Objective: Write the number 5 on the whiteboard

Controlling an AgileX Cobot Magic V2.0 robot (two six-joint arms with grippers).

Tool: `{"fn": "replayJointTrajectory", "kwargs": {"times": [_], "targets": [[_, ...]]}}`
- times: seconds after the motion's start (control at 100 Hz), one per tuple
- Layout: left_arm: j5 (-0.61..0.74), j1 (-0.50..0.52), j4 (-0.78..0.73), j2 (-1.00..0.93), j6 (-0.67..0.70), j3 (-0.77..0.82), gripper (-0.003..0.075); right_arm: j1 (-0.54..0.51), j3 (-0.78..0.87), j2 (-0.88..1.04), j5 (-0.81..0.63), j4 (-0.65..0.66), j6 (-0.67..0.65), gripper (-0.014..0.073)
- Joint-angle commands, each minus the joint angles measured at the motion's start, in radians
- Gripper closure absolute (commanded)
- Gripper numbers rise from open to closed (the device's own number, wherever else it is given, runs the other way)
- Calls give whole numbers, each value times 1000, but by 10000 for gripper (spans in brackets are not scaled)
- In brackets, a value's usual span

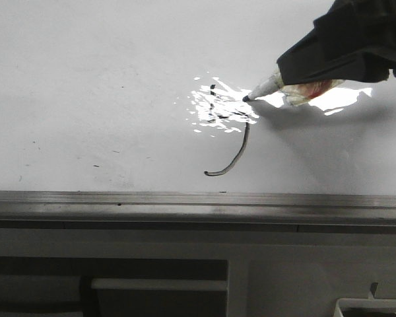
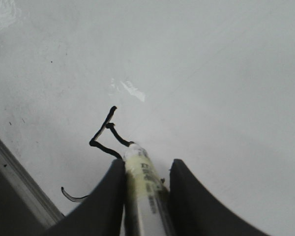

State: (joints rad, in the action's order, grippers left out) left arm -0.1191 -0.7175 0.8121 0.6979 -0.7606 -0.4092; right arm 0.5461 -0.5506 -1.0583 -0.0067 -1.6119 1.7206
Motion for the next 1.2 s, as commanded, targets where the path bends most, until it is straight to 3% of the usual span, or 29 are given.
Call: {"fn": "replayJointTrajectory", "kwargs": {"times": [0.0, 0.33, 0.48, 0.59, 0.68, 0.8, 0.86, 1.07, 1.19], "targets": [[53, 3, 13, -4, 11, -28, 741, -15, -14, 16, -147, -48, 9, 642], [53, 3, 13, -4, 11, -28, 741, -15, -18, 23, -113, -50, 9, 650], [53, 3, 13, -4, 11, -28, 740, -15, -55, 60, 136, -7, 9, 649], [48, 3, 13, -2, 11, -28, 731, -15, -81, 64, 238, 2, 9, 649], [12, 3, -12, 14, 8, -40, 647, -15, -94, 59, 298, 38, 9, 649], [-112, 3, -108, 78, 8, -96, 438, -15, -99, 44, 377, 116, 9, 649], [-185, 3, -157, 120, 8, -140, 388, -15, -101, 33, 402, 155, 9, 649], [-346, -11, -258, 262, -54, -291, 384, -15, -143, 4, 532, 318, 9, 649], [-379, -45, -262, 312, -131, -348, 383, -15, -170, -9, 577, 334, 9, 649]]}}
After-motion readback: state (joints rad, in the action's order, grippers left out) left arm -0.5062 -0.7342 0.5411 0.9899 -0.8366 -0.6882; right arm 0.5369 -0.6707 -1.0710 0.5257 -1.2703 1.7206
